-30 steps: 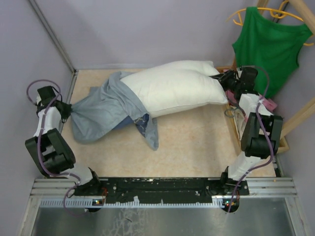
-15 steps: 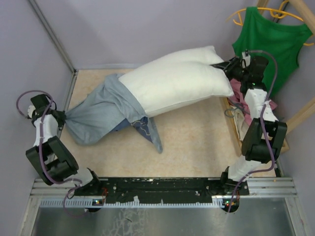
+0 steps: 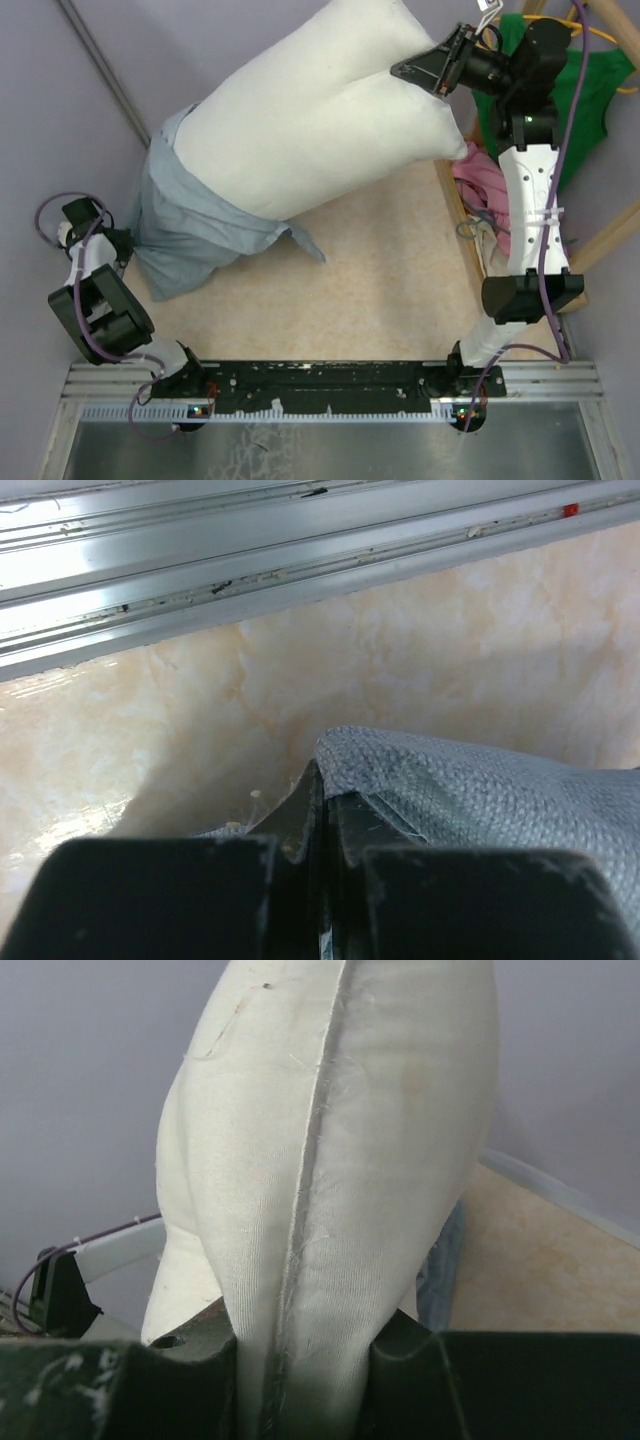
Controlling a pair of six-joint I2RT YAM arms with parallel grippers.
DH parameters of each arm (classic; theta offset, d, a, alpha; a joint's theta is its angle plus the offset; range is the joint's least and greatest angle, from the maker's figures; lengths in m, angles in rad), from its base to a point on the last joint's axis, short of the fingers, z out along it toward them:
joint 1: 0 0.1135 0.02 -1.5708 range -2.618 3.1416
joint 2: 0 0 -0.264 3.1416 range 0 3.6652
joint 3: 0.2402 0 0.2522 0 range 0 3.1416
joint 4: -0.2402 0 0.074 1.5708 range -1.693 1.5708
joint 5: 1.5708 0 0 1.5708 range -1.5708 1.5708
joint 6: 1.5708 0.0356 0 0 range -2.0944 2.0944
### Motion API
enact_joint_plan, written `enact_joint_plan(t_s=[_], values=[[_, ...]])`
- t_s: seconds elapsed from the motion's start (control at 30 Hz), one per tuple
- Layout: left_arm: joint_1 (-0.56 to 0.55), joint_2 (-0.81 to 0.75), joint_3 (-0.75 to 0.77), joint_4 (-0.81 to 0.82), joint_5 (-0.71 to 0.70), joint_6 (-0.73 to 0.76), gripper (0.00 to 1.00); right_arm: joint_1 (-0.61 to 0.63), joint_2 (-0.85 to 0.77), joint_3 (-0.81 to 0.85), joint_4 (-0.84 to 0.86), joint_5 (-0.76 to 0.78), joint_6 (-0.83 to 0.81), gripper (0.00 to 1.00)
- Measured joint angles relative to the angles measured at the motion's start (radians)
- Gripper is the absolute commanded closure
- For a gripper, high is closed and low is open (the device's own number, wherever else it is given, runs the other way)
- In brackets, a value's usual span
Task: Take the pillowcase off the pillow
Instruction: Remove the pillow from the pillowcase.
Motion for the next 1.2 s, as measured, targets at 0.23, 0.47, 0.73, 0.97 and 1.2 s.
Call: enact_joint_plan(t_s=[0.23, 0.47, 0.73, 0.97, 1.2], values=[[-0.001, 0.000, 0.000, 0.016, 0.040, -0.001, 1.00, -0.131, -0.018, 0.002, 0.276, -0.109, 0.208, 1.00], [0.027, 0.040, 0.000, 0.050, -0.051, 0.010, 1.00, -0.486, -0.030, 0.024, 0.722, -0.012, 0.575, 1.00], [0.035, 0.043, 0.000, 0.050, -0.115, 0.011, 1.00, -0.594, 0.005, 0.206, 0.915, 0.049, 0.715, 1.00], [0.036, 0.043, 0.000, 0.050, -0.108, 0.012, 0.91, -0.568, 0.012, 0.179, 0.928, 0.087, 0.724, 1.00], [0.030, -0.204, -0.229, 0.332, 0.123, 0.080, 0.00, -0.327, 0.032, 0.186, 0.746, 0.056, 0.581, 1.00]])
